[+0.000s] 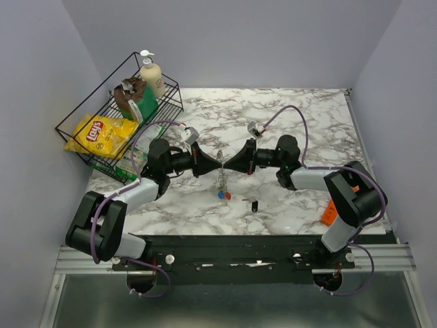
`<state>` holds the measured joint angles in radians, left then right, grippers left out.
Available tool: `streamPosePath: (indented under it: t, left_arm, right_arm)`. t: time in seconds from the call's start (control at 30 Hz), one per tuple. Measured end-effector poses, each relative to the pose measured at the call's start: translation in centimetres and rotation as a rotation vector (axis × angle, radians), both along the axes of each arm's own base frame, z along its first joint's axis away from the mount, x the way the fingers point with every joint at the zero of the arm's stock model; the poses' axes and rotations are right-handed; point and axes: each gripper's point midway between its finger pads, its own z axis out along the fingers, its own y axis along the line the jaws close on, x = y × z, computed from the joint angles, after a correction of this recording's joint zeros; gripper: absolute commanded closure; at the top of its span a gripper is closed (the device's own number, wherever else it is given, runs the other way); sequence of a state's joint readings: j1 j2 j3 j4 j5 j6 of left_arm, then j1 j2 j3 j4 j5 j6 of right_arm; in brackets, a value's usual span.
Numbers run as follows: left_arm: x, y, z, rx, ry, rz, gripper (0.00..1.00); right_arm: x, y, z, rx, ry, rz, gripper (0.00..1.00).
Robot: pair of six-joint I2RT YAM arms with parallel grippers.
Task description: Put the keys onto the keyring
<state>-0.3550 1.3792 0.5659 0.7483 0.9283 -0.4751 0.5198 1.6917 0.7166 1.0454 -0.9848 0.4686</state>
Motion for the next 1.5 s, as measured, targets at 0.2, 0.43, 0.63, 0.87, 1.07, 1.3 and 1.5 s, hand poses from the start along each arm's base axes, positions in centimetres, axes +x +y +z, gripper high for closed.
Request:
streamPosePath:
  t: [0.2,0.43,0.63,0.87,1.07,1.3,1.5]
  left_arm:
    - [0.0,0.0,0.3,-0.005,-0.010,0.000,1.00]
    - [-0.3,0.6,0.7,0.033,-0.009,0.050,1.00]
    - [-0.7,0.2,1.3,0.090,-0.033,0.077,1.00]
    - [-1.5,-1.1,2.2,0.175,-0.086,0.069,1.00]
    - [-2.2,-1.5,2.8,0.226,-0.130,0.057,1.00]
    - [-2.6,-1.6,2.7,0.263,-0.140,0.050,1.00]
    - [-2.7,-1.5,2.3,0.283,-0.135,0.055,1.00]
  right_arm:
    - [0.1,-0.1,0.3,0.011,0.009,-0.002,0.88]
    - [-0.2,-1.0,1.8,0.033,-0.042,0.000,0.56]
    - [-0.3,-2.9,4.5,0.039,-0.170,-0.021,0.43]
    - [-0.8,-3.4,4.9,-0.051,-0.260,0.012,0.39]
    - [-1.0,-3.6,4.3,-0.123,-0.274,0.056,0.59]
    - [-1.5,-3.3,4.3,-0.147,-0.262,0.118,0.71]
    - [-2.3,-2.8,3.7,-0.158,-0.232,0.173,0.76]
